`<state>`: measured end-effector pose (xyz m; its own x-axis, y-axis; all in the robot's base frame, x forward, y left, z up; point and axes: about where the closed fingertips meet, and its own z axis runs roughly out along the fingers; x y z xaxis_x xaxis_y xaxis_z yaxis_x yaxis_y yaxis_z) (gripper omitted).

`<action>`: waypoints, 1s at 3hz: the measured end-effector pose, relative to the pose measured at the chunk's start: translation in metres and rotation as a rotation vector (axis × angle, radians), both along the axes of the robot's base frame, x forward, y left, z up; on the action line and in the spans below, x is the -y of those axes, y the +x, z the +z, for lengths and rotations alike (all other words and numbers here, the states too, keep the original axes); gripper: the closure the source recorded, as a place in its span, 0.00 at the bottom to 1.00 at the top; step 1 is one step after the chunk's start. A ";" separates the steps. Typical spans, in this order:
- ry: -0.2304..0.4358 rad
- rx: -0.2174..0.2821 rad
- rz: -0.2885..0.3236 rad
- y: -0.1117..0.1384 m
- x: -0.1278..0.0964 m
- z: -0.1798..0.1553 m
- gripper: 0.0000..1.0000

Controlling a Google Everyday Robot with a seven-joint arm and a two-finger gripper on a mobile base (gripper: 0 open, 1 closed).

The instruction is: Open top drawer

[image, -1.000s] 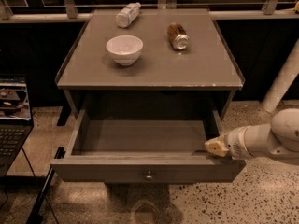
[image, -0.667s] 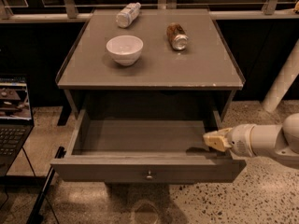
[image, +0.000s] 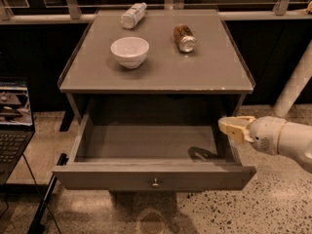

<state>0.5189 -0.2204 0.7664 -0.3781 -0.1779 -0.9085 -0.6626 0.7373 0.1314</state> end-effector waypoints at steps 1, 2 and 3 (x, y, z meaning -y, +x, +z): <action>-0.017 -0.043 0.010 0.001 -0.005 -0.012 0.43; -0.016 -0.043 0.010 0.001 -0.005 -0.012 0.20; -0.016 -0.043 0.010 0.001 -0.005 -0.012 0.00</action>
Offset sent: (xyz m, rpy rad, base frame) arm 0.0004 0.0046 -0.0121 -0.0177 0.0421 0.0097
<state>0.5196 -0.2153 0.7549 -0.4147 -0.1960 -0.8886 -0.6638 0.7331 0.1482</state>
